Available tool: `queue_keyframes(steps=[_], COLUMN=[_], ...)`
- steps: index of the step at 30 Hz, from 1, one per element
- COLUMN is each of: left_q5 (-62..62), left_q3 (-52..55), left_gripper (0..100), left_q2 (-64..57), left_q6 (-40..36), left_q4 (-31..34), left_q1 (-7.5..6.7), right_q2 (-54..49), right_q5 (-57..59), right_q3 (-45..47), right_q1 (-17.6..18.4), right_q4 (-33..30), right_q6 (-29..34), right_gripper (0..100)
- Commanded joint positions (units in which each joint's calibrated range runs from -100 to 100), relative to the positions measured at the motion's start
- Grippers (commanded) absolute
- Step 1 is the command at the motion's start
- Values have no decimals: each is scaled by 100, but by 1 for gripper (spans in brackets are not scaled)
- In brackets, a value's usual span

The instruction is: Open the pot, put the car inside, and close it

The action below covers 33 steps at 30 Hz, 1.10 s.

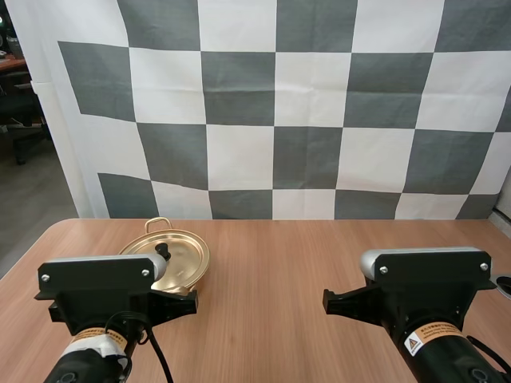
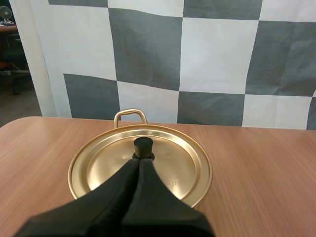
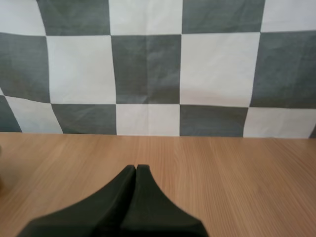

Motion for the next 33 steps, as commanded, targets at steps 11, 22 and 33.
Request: queue_keyframes(steps=[11, 22, 33], left_q5=[-6, -6, -6], left_q3=[0, 0, 0], left_gripper=[0, 0, 0], left_q2=[0, 0, 0], left_q6=[6, 6, 6], left_q4=[5, 5, 5], left_q1=[-3, -3, -3], right_q2=[0, 0, 0], right_q5=[63, -359, -360], right_q3=[8, 383, 383], right_q1=[36, 74, 74], right_q4=[9, -467, -480], right_q6=[-16, -16, -16], right_gripper=[0, 0, 0])
